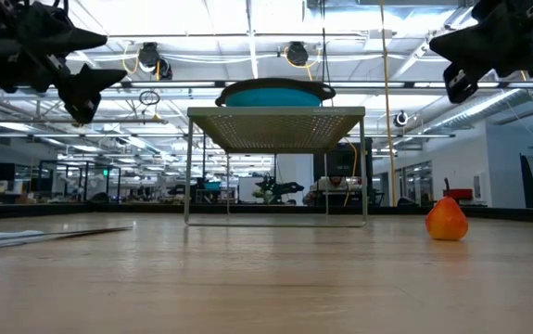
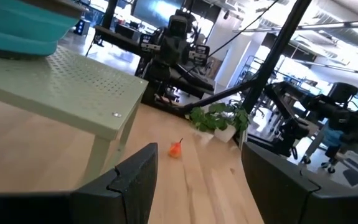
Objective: Pick & Place Fruit
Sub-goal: Put the Peach into the blue strainer bowl on the shelf
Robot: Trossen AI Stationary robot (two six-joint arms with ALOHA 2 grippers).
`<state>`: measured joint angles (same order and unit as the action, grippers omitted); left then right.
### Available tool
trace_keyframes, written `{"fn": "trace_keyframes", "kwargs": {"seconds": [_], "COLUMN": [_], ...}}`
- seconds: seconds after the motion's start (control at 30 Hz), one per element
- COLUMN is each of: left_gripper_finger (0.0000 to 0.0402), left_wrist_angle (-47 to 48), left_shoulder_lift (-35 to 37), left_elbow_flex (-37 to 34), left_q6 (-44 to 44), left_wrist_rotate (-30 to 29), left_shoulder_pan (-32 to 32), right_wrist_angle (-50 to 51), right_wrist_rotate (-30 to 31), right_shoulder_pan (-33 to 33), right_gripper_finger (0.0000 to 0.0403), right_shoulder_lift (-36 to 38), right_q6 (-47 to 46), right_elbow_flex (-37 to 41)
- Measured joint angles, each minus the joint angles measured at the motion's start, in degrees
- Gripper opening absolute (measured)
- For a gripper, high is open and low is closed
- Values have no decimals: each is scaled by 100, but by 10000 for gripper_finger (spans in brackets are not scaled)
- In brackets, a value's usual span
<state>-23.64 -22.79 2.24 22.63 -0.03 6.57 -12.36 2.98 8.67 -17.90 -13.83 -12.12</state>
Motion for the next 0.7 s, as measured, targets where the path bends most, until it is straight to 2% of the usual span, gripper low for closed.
{"fn": "trace_keyframes", "kwargs": {"seconds": [0.3, 0.5, 0.7], "left_gripper_finger": [232, 232, 232], "left_wrist_angle": [886, 1497, 1983], "left_shoulder_lift": [814, 1294, 1699], "left_elbow_flex": [0, 0, 0], "left_q6": [-210, -253, -306], "left_wrist_rotate": [-3, -4, -4], "left_shoulder_pan": [0, 0, 0], "right_wrist_angle": [-20, 270, 1269], "right_wrist_rotate": [20, 21, 21], "right_shoulder_pan": [7, 7, 25], "right_gripper_finger": [0, 0, 0], "right_shoulder_lift": [-713, -1444, -2202], "right_q6": [-440, -172, -45], "right_elbow_flex": [-263, -976, -1897]}}
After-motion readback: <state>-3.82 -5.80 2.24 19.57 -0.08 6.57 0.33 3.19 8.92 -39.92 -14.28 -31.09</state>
